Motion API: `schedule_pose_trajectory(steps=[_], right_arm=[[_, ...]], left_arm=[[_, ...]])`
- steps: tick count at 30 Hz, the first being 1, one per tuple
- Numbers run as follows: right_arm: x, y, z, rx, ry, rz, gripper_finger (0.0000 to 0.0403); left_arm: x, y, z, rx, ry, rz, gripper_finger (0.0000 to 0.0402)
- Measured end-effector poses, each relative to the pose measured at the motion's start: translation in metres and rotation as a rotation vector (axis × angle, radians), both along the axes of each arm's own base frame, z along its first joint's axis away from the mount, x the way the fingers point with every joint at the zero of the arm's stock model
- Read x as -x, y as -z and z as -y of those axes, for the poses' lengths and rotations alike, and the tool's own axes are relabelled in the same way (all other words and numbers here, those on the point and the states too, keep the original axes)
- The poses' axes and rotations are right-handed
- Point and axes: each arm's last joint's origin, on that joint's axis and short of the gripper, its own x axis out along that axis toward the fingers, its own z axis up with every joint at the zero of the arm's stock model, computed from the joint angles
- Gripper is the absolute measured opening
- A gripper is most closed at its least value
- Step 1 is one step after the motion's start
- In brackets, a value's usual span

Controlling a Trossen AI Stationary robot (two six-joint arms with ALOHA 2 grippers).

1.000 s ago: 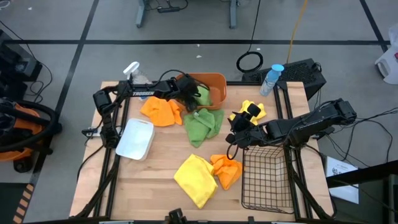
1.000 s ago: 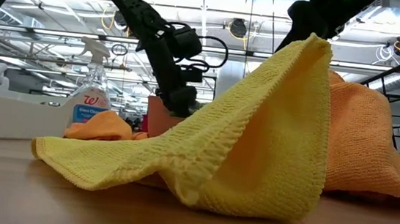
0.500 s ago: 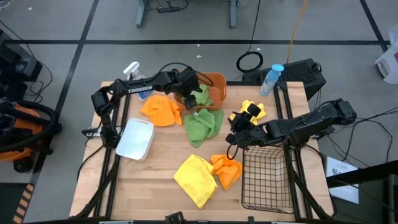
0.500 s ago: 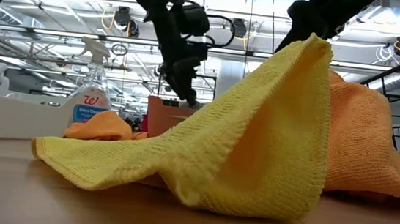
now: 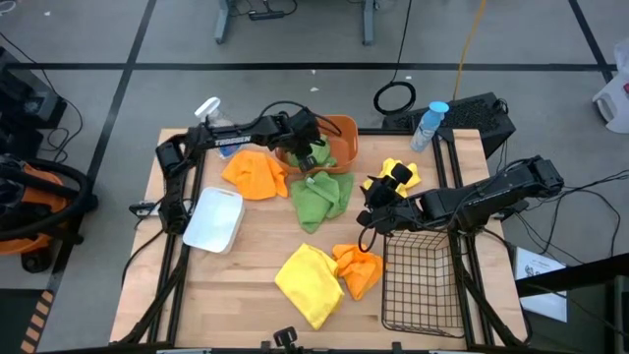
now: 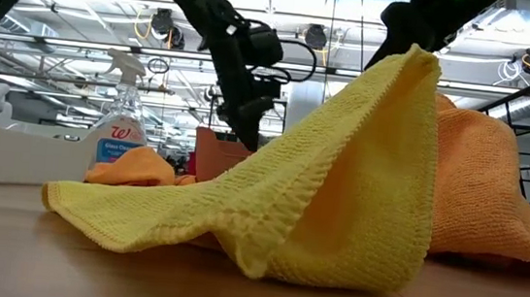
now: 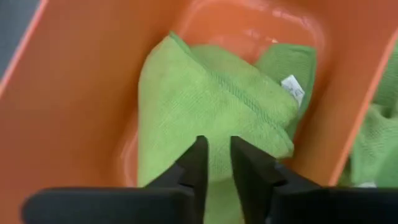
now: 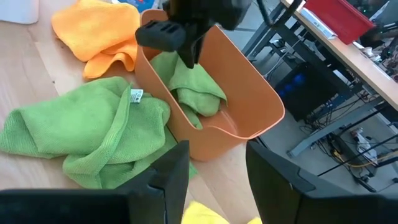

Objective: Sort microfiber towel by color & place in baskets
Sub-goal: Put the bottom green microfiber cloth into the orange bin

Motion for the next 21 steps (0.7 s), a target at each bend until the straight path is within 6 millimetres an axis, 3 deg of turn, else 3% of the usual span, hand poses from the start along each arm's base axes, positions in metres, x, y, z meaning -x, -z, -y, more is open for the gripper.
schedule_pose_trajectory(steps=[5, 15, 21], right_arm=[[0.0, 0.0, 0.0, 0.0, 0.0, 0.0, 0.015], [0.0, 0.0, 0.0, -0.001, 0.001, 0.001, 0.015], [0.0, 0.0, 0.0, -0.001, 0.001, 0.001, 0.015]], left_arm=[[-0.004, 0.017, -0.002, 0.02, 0.001, -0.033, 0.0007], [-0.013, 0.047, -0.006, 0.065, 0.013, -0.064, 0.0015], [-0.013, 0.045, -0.007, 0.062, 0.01, -0.05, 0.0015]])
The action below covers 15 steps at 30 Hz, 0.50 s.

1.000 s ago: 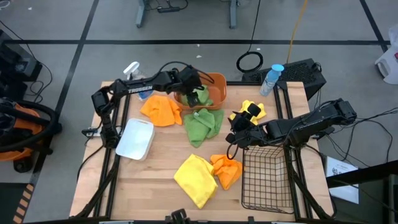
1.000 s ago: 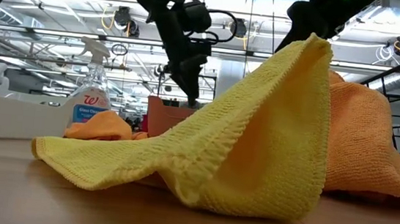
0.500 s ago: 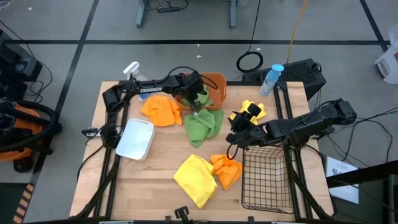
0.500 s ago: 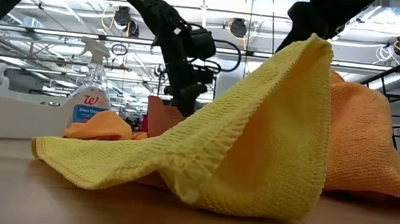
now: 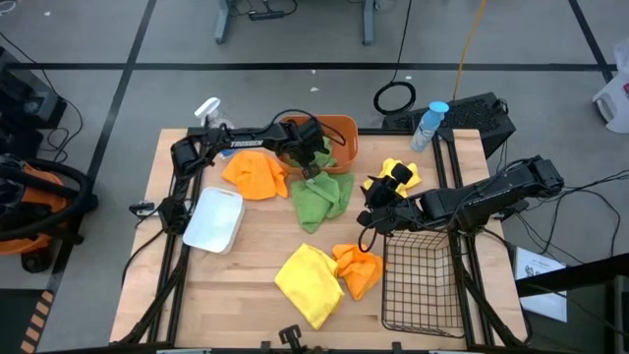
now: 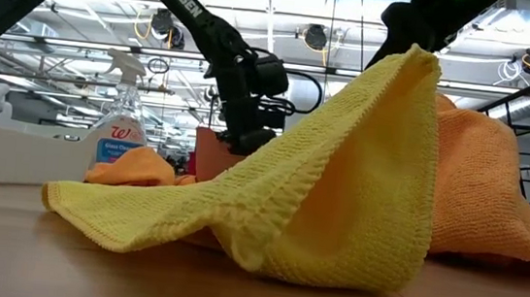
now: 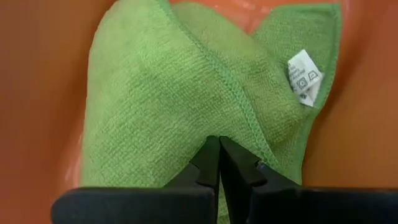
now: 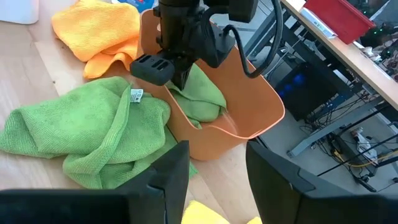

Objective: Sort microfiber towel by color & place in baskets
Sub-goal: Put the bottom green microfiber cloth into the orange bin, then put the green microfiber cloth into the orange bin

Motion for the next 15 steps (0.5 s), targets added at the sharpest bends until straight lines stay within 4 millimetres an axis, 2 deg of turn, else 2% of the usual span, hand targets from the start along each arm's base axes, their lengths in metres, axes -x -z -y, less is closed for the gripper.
schedule_pose_trajectory(steps=[3, 9, 15], right_arm=[[0.0, 0.0, 0.0, 0.0, 0.0, 0.0, 0.015], [0.0, 0.0, 0.0, -0.007, -0.002, 0.003, 0.015], [-0.001, 0.001, -0.002, -0.089, -0.048, 0.008, 0.015]], left_arm=[[0.002, -0.01, 0.0, -0.004, -0.019, 0.014, 0.0015], [0.009, -0.048, 0.004, -0.022, -0.049, 0.073, 0.0015], [0.017, -0.09, 0.028, -0.021, -0.033, 0.179, 0.0015]])
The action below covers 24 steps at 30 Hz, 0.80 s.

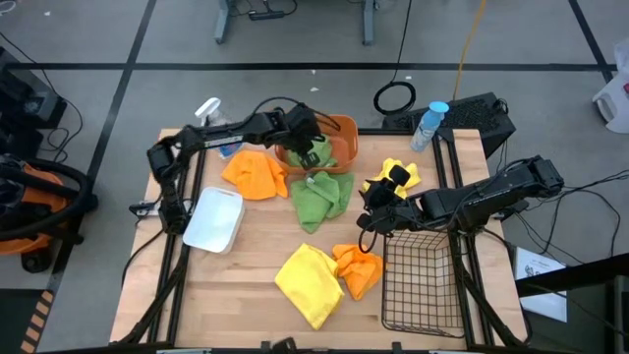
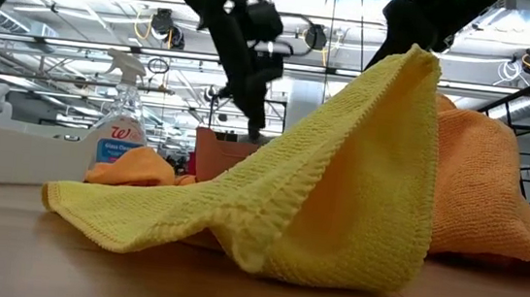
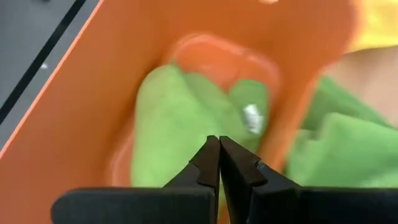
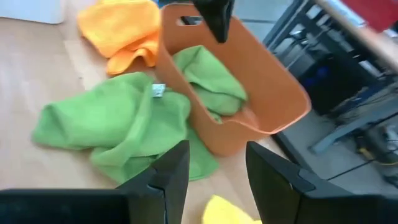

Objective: Sort microfiber towel by color & place in baskets
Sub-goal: Put the green microfiber cloth into the orange bin

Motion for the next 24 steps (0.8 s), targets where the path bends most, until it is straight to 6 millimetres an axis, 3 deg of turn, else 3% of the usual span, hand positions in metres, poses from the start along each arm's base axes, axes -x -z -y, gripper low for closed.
schedule_pose_trajectory(steps=[6, 11, 15, 20, 24], right_arm=[[-0.001, 0.001, -0.001, -0.053, -0.023, 0.007, 0.015], [-0.001, 0.001, -0.001, -0.057, -0.03, 0.004, 0.015], [-0.001, 0.001, -0.001, -0.058, -0.032, 0.002, 0.015], [-0.001, 0.001, -0.002, -0.063, -0.034, 0.002, 0.015], [-0.001, 0.001, -0.003, -0.081, -0.047, 0.0, 0.015]], left_arm=[[0.004, -0.015, 0.056, 0.031, 0.133, 0.056, 0.0015], [0.0, -0.004, 0.118, 0.063, 0.302, 0.04, 0.0015], [-0.003, 0.011, 0.15, 0.013, 0.36, 0.033, 0.0015], [0.002, 0.035, 0.164, 0.008, 0.362, 0.0, 0.0029], [0.009, 0.054, 0.16, 0.009, 0.344, -0.028, 0.0085]])
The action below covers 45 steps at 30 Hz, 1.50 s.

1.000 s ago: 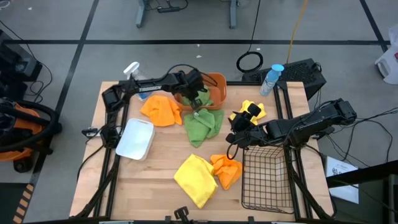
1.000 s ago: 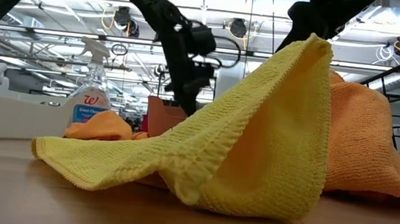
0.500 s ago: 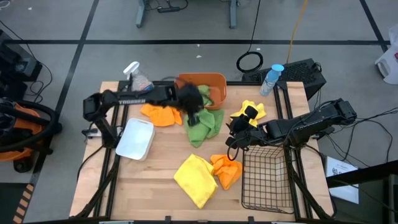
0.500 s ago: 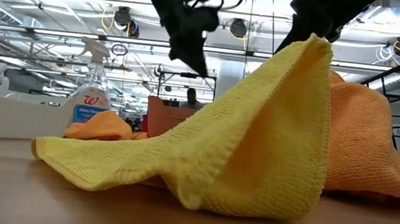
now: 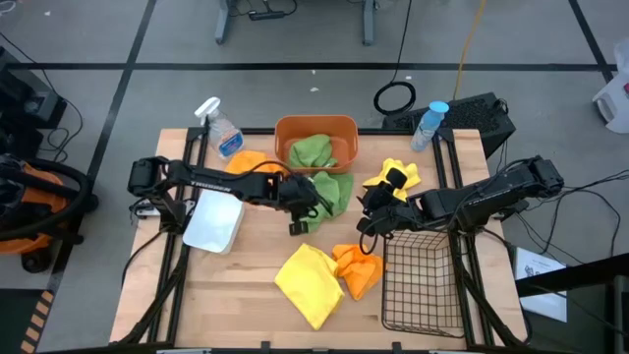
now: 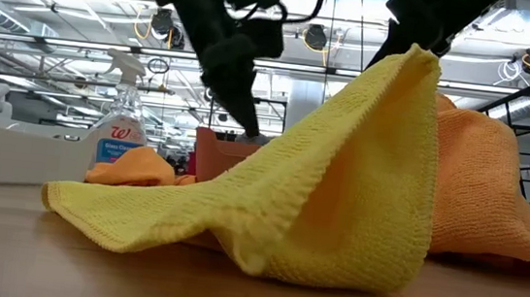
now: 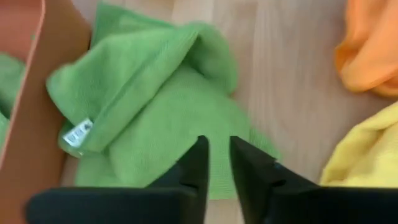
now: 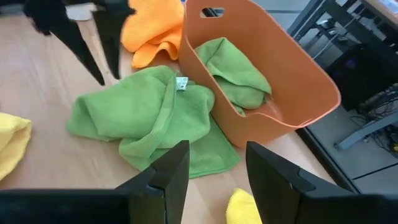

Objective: Sort microfiber towel by color & place in baskets
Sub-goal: Put the green microfiber cloth into the orange bin

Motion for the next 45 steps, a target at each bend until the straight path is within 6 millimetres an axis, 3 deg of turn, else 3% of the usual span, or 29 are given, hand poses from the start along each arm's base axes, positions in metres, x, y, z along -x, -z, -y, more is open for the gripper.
schedule_pose_trajectory(steps=[7, 11, 17, 23, 29, 33, 38, 45], right_arm=[[0.0, 0.0, 0.0, -0.011, 0.007, 0.009, 0.015], [0.0, 0.0, 0.0, -0.012, 0.007, 0.012, 0.015], [-0.001, -0.001, 0.0, -0.016, 0.007, 0.025, 0.015], [-0.001, -0.001, 0.0, -0.016, 0.007, 0.027, 0.015], [-0.001, -0.001, 0.0, -0.014, 0.007, 0.024, 0.015], [-0.001, -0.001, 0.0, -0.012, 0.007, 0.024, 0.015], [-0.001, -0.001, 0.0, -0.013, 0.009, 0.029, 0.015], [-0.002, -0.001, 0.0, -0.024, 0.017, 0.04, 0.015]], left_arm=[[0.004, 0.023, 0.0, -0.017, -0.01, 0.086, 0.0233], [0.004, 0.031, 0.001, -0.031, -0.018, 0.145, 0.0298], [-0.001, 0.046, 0.003, -0.125, -0.073, 0.127, 0.0353], [-0.013, 0.068, 0.003, -0.107, -0.091, 0.153, 0.0377], [-0.016, 0.086, 0.003, -0.086, -0.121, 0.115, 0.0377], [-0.018, 0.096, 0.003, -0.059, -0.155, 0.108, 0.0349], [-0.02, 0.105, 0.003, -0.039, -0.17, 0.105, 0.0277], [-0.021, 0.106, 0.002, -0.055, -0.179, 0.115, 0.0133]])
